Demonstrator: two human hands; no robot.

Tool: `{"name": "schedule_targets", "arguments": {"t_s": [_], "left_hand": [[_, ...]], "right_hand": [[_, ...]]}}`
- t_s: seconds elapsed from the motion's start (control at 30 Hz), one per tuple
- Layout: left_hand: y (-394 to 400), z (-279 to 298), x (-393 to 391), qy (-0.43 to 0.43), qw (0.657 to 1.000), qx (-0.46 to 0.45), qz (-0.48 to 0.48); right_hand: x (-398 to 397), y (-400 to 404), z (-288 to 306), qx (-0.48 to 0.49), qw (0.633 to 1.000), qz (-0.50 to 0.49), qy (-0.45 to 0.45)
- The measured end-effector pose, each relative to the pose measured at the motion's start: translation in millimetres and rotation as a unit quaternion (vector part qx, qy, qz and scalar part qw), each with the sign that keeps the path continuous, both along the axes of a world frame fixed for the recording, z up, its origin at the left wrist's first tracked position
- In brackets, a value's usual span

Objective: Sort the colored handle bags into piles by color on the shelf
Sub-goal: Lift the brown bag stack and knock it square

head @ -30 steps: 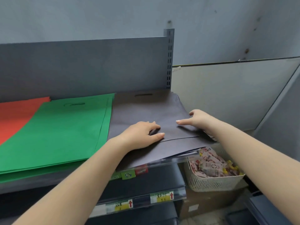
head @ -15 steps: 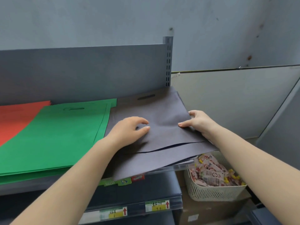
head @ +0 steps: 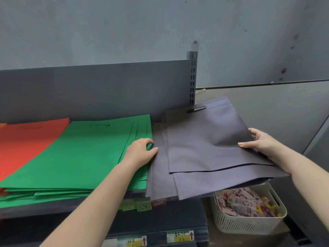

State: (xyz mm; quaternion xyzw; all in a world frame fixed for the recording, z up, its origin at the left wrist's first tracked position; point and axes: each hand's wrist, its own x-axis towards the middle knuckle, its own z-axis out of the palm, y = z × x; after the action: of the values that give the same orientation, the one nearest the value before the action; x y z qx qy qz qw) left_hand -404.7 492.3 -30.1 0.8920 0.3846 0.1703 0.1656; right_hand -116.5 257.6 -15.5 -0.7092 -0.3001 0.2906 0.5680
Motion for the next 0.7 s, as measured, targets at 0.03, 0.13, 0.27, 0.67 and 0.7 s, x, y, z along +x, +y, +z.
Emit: {"name": "schedule_targets", "arguments": {"t_s": [0.03, 0.13, 0.27, 0.67, 0.7], "left_hand": [[0.4, -1.2, 0.5, 0.019, 1.000, 0.013, -0.002], [0.3, -2.9, 2.3, 0.092, 0.994, 0.064, -0.008], [4.2, -2.0, -0.8, 0.152, 0.982, 0.112, -0.030], [11.6, 15.5, -6.2, 0.182, 0.976, 0.115, 0.016], [9.7, 17.6, -4.3, 0.135, 0.986, 0.092, 0.022]], "right_hand": [[2.8, -3.0, -0.2, -0.002, 1.000, -0.003, 0.007], [6.2, -6.9, -0.8, -0.011, 1.000, -0.007, 0.023], [6.1, -7.6, -2.9, -0.041, 0.998, 0.004, 0.050], [-2.1, -11.1, 6.5, 0.043, 0.998, 0.039, -0.024], [-2.9, -10.9, 7.5, 0.057, 0.997, 0.042, -0.031]]}}
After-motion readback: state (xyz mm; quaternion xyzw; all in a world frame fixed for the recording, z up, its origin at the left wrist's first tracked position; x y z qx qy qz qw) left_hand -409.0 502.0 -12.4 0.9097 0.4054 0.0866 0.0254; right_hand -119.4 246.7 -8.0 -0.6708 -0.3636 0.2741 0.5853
